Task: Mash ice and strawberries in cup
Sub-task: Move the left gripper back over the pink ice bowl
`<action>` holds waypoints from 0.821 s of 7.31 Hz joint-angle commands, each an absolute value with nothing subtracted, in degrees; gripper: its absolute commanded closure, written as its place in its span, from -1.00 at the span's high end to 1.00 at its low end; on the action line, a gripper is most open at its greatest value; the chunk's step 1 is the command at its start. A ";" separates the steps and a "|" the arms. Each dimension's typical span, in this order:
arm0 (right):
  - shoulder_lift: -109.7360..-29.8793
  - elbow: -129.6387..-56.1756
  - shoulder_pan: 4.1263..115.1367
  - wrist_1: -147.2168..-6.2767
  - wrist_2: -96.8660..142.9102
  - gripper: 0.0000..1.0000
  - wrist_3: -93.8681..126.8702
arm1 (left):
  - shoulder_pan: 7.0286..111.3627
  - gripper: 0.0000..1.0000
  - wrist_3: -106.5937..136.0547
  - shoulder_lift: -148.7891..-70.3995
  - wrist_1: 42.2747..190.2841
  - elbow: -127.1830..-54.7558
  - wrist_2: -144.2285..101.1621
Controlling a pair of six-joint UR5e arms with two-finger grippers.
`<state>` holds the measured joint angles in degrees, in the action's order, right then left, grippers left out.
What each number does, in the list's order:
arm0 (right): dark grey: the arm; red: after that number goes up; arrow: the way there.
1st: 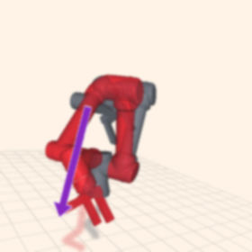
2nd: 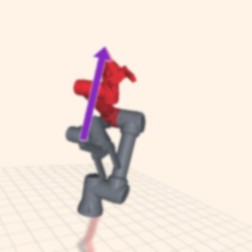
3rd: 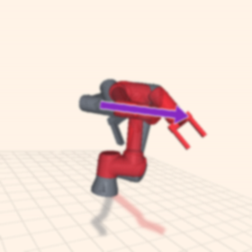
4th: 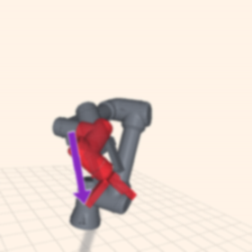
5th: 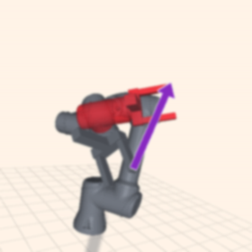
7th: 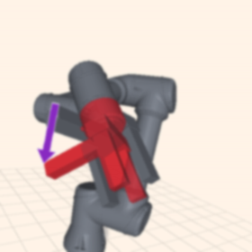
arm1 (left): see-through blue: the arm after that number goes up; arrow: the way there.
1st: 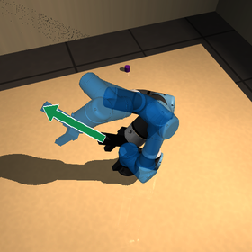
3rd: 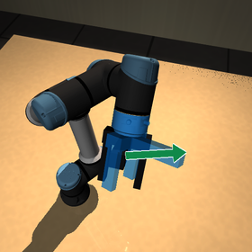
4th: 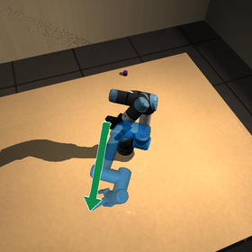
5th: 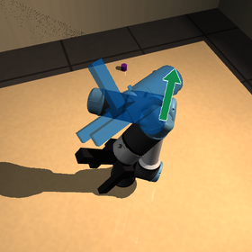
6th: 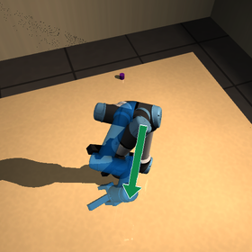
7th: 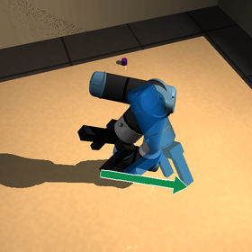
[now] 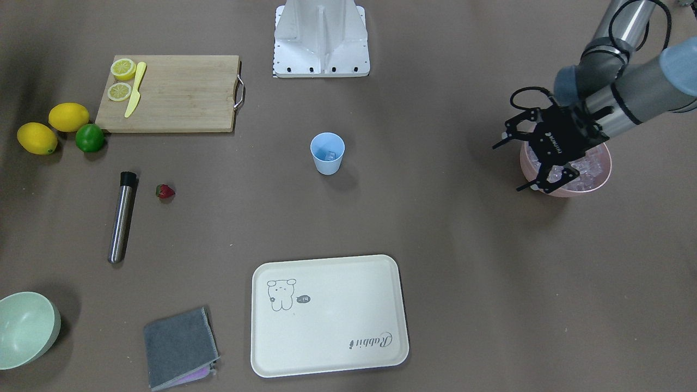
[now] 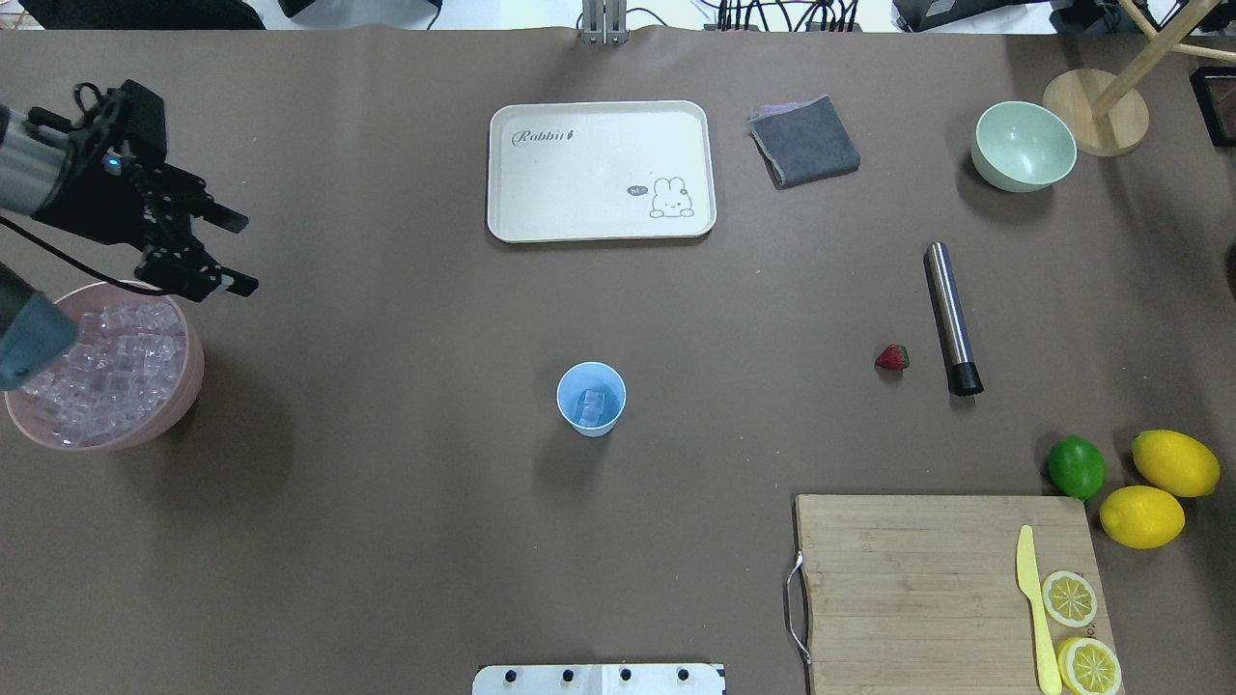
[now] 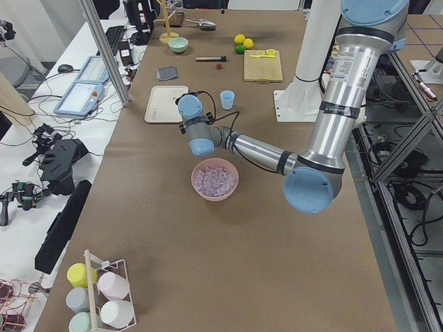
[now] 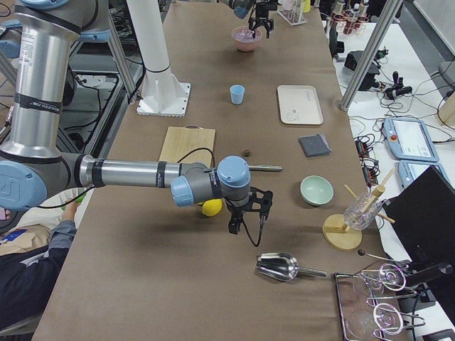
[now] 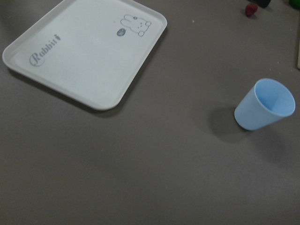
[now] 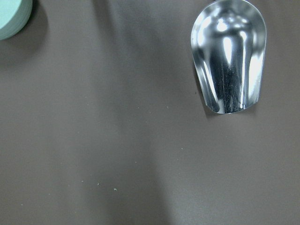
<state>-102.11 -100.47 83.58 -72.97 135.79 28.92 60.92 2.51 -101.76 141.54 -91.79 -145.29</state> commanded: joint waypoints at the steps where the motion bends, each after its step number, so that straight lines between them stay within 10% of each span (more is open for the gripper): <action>1: -102.30 -100.46 83.58 -72.95 135.79 1.00 28.83 | 64.33 0.93 -7.07 -95.82 141.59 -90.97 -147.30; 6: -102.83 -100.55 83.58 -72.86 135.70 1.00 28.65 | 63.99 0.93 -12.92 -91.94 142.29 -87.98 -146.43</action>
<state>-102.70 -100.54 83.58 -72.93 135.73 28.66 64.28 -12.56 -92.71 142.15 -88.20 -146.63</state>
